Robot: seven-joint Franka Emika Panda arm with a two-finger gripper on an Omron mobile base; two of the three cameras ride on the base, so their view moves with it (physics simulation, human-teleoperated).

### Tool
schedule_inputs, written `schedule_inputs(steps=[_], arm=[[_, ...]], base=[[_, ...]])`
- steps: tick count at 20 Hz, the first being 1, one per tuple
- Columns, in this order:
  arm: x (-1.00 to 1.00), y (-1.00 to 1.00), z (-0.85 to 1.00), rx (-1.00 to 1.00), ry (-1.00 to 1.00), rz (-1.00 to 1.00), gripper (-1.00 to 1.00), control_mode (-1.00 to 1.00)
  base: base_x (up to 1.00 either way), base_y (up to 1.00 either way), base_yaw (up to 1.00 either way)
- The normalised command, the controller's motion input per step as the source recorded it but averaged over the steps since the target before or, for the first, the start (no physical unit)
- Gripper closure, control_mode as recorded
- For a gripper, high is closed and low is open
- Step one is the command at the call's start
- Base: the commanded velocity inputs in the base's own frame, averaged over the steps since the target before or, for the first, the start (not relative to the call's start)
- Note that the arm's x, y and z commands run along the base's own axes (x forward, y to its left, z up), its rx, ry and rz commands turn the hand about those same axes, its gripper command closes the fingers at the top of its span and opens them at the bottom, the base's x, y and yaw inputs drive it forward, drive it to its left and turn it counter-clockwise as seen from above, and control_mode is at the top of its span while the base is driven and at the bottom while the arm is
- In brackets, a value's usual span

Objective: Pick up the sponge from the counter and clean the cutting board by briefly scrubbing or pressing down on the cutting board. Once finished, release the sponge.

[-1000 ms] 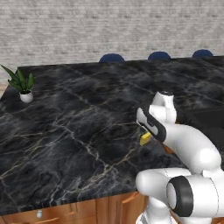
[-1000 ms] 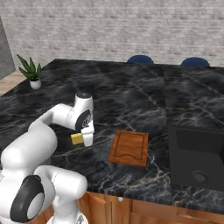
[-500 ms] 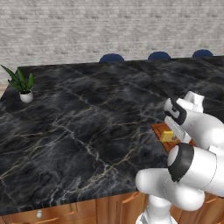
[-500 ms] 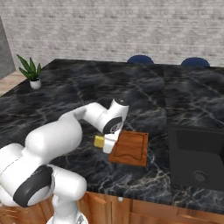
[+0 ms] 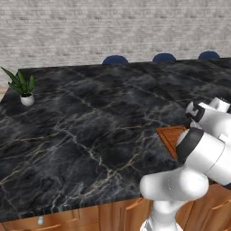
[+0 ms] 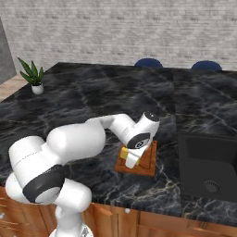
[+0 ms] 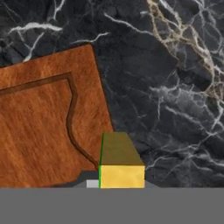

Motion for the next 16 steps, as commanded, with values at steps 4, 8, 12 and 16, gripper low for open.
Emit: schedule_inputs(steps=[4,8,12,16], arm=[[0.12,-0.55,-0.28,-0.02,0.1,-0.2,1.0,-1.0],[0.17,-0.36,-0.22,-0.06,0.15,-0.14,1.0,-1.0],[0.13,-0.23,-0.26,-0.07,0.17,-0.04,1.0,-1.0],[0.0,-0.01,-0.32,-0.02,0.05,0.03,1.0,-1.0]], base=[[0.0,0.0,0.0],[0.0,0.0,0.0],[0.0,0.0,0.0],[0.0,0.0,0.0]])
